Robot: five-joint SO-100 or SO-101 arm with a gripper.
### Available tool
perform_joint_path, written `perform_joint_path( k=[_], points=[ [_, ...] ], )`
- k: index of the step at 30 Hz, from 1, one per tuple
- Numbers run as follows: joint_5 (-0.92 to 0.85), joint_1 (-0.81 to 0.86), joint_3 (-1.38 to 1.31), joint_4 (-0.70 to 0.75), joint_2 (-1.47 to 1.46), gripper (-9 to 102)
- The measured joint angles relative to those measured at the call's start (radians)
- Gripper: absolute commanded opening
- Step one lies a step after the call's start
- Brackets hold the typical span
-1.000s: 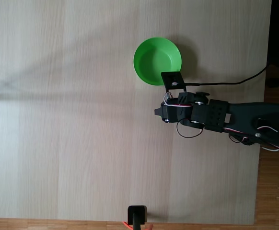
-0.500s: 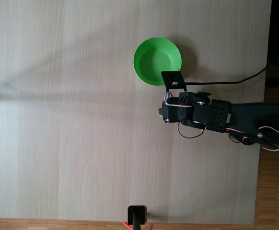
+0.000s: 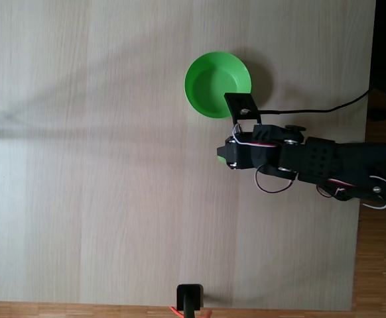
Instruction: Grasp a green pompom and put it in the green bowl.
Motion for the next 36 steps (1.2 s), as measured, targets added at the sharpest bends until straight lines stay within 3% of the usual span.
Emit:
perform_joint_path(
  k=[9, 30, 36],
  points=[
    [-0.014, 0.080, -0.014, 0.002, 0.117, 0],
    [-0.141, 0.365, -0.186, -0.002, 0.000, 0],
    [-0.141, 0.370, -0.186, -0.002, -0.002, 8]
  ],
)
